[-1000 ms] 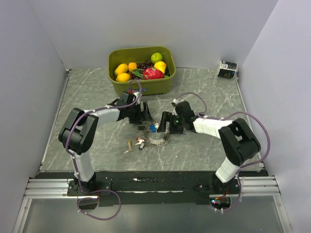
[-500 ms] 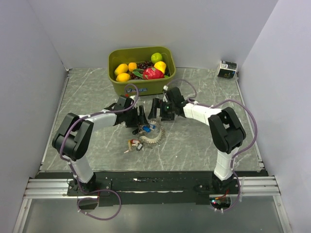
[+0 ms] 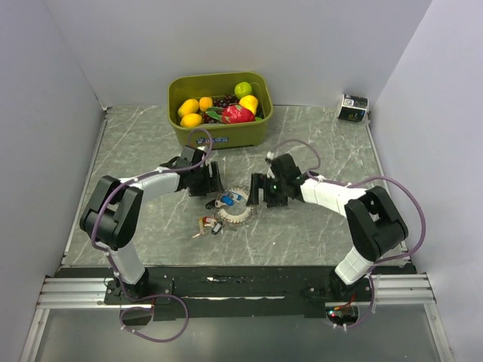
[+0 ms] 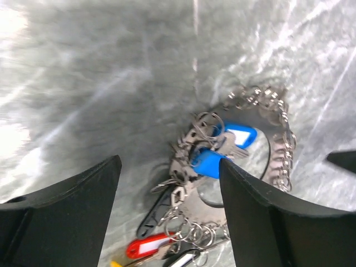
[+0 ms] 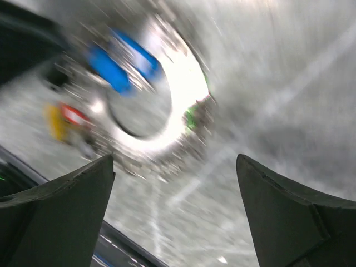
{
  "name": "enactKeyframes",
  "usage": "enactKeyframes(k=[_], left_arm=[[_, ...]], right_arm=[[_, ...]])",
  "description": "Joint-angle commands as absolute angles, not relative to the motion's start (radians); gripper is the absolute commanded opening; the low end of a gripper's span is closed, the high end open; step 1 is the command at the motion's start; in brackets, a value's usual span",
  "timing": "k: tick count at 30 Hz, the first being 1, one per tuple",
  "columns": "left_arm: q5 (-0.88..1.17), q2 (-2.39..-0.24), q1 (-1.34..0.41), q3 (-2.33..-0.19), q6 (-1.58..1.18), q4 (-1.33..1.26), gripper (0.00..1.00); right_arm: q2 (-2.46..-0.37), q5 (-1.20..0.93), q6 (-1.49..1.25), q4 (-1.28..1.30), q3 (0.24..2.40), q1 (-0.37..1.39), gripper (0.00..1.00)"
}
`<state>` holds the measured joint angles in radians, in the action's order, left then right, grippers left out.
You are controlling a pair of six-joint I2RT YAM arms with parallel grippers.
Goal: Put the keys on the keyring
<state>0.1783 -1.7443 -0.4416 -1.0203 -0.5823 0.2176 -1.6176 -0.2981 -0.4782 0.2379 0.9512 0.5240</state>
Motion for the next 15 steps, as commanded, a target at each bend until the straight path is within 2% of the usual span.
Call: enactKeyframes(k=[1, 3, 9, 10, 12, 15], left_arm=[[0.156, -1.697, -0.437, -1.028, -0.577, 0.258, 0.75], [0.219, -1.68, -0.437, -0.982, -0.589, 0.224, 0.74], [0.233, -1.661, -0.445, -0.911, -0.63, 0.19, 0.68], [0.239, -1.661, -0.446, -0.904, -0.634, 0.174, 0.65], [0.252, -1.663, -0.462, -0.904, -0.644, 0.167, 0.62], [0.249, -1.66, -0.486, -0.9, -0.658, 0.152, 0.55]], right_arm=[[-1.611, -0.327, -0.508, 0.198, 0.864, 0.529, 0.9], [-1.621, -0.362, -0.525, 0.167, 0.844, 0.531, 0.79], [-1.71, -0.399, -0.58, 0.091, 0.854, 0.532, 0.66], [-1.727, -0.403, -0.59, 0.066, 0.856, 0.532, 0.63], [-1.747, -0.417, -0.598, 0.06, 0.876, 0.529, 0.49], [-1.778, -0.417, -0.598, 0.069, 0.916, 0.531, 0.37]])
